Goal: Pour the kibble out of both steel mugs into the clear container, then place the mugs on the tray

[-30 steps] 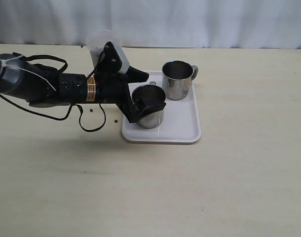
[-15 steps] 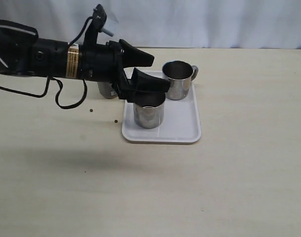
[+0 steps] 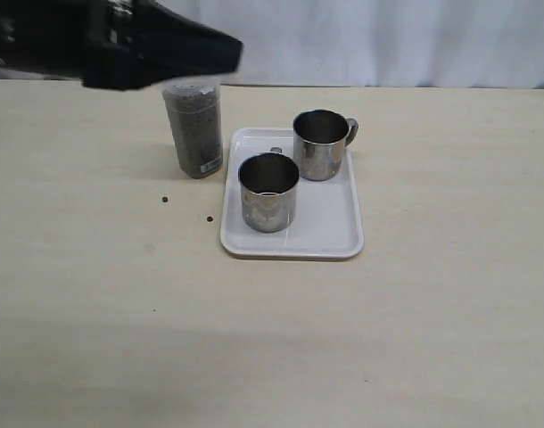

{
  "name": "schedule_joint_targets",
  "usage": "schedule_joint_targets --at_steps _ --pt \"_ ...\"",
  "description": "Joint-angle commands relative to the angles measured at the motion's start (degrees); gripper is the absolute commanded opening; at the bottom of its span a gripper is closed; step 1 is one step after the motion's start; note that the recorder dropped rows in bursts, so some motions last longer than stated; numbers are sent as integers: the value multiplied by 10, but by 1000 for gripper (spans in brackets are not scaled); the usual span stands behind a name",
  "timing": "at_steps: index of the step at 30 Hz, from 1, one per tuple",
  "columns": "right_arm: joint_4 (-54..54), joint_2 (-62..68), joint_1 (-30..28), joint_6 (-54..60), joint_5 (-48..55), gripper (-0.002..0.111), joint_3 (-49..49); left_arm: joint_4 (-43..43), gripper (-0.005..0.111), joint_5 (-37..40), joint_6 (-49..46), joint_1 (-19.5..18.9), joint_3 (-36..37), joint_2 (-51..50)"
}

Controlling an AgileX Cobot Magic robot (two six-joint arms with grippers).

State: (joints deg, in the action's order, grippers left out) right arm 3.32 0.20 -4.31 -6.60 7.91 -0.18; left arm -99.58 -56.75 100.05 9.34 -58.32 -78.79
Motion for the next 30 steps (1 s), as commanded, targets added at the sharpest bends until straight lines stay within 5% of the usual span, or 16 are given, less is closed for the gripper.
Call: schedule_joint_targets --at_steps 1,4,9,17,30 --pt "-2 -2 -3 4 0 5 2 -4 0 148 18 -46 100 161" --pt "-2 -2 -3 4 0 5 2 -4 0 381 15 -61 256 338" --pt "-2 -2 -3 4 0 5 2 33 0 521 18 -61 412 547" --pt "-2 -2 -3 4 0 5 2 28 0 453 21 -61 489 739" --pt "-2 -2 -2 4 0 5 2 28 0 399 21 -61 489 772"
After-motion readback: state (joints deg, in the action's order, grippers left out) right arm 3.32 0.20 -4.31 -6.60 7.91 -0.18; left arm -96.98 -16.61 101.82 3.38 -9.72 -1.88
